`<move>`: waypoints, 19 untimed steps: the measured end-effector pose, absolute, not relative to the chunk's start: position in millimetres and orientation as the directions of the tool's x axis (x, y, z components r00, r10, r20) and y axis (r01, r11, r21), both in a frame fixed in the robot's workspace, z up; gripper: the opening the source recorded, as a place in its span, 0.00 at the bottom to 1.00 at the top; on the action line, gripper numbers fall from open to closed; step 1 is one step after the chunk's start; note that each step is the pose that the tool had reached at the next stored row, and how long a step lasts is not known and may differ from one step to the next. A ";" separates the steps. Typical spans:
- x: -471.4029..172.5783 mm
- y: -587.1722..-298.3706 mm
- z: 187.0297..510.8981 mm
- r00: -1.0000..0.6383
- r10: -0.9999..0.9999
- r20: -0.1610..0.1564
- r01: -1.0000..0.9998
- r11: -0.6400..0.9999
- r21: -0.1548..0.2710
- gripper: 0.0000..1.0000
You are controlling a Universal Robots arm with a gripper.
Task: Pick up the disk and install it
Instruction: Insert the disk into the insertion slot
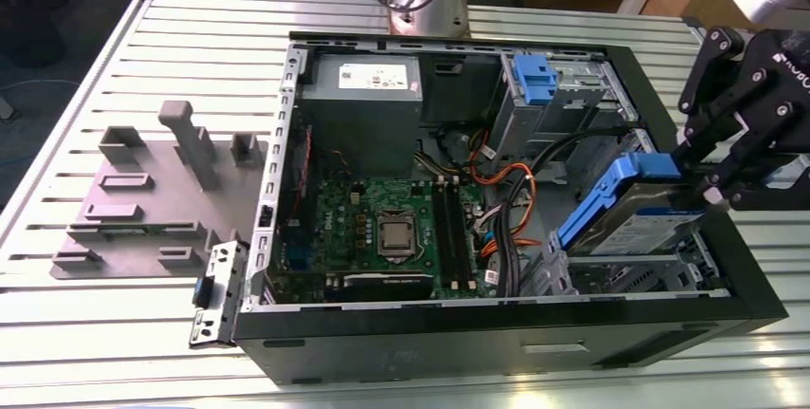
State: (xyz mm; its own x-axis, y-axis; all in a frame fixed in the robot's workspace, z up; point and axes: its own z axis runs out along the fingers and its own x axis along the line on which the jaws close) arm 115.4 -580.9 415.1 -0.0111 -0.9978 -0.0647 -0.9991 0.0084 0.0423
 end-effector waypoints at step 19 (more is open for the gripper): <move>115.4 -580.9 406.1 -0.011 -0.998 -0.065 -0.999 0.008 0.042 0.35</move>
